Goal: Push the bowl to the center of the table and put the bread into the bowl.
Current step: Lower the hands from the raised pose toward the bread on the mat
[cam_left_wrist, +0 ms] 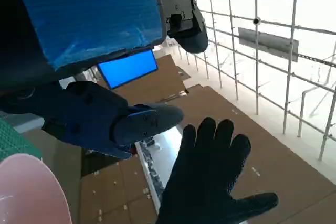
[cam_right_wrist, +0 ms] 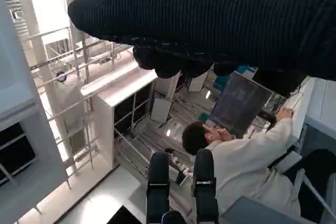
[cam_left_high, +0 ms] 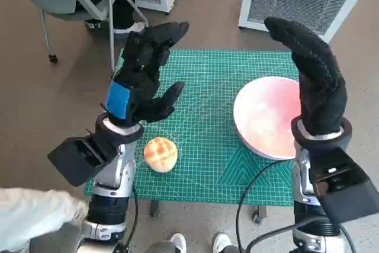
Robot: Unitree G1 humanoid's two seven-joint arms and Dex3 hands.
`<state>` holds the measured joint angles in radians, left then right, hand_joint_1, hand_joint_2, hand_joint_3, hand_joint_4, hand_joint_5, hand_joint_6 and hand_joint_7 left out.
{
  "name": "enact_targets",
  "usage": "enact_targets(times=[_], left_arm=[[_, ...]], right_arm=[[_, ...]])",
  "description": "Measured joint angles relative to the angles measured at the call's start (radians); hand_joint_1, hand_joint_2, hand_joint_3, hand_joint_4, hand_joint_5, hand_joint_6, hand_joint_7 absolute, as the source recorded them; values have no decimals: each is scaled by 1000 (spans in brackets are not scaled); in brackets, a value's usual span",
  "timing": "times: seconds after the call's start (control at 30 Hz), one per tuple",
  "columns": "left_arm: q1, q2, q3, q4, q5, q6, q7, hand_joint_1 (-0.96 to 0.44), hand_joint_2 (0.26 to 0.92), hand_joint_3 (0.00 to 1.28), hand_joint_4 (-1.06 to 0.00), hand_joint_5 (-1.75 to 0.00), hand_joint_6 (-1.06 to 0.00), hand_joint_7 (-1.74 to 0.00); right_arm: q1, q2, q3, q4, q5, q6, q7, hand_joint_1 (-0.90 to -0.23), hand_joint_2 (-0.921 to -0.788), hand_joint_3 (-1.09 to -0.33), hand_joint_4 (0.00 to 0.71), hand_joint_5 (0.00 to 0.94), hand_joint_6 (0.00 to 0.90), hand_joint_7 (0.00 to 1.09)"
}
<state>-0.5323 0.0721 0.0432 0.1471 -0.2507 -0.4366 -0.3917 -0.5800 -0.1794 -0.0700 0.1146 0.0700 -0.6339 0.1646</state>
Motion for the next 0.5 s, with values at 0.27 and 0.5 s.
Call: enact_targets(times=[0.27, 0.5], left_arm=[[0, -1, 0, 0, -4, 0, 0, -369, 810, 587, 1, -594, 1, -882], [0, -1, 1, 0, -5, 0, 0, -372, 810, 587, 1, -594, 1, -882]], right_arm=[[5, 0, 0, -4, 0, 8, 0, -564, -921, -748, 262, 3, -1, 689], [5, 0, 0, -4, 1, 8, 0, -563, -921, -748, 265, 4, 0, 694]])
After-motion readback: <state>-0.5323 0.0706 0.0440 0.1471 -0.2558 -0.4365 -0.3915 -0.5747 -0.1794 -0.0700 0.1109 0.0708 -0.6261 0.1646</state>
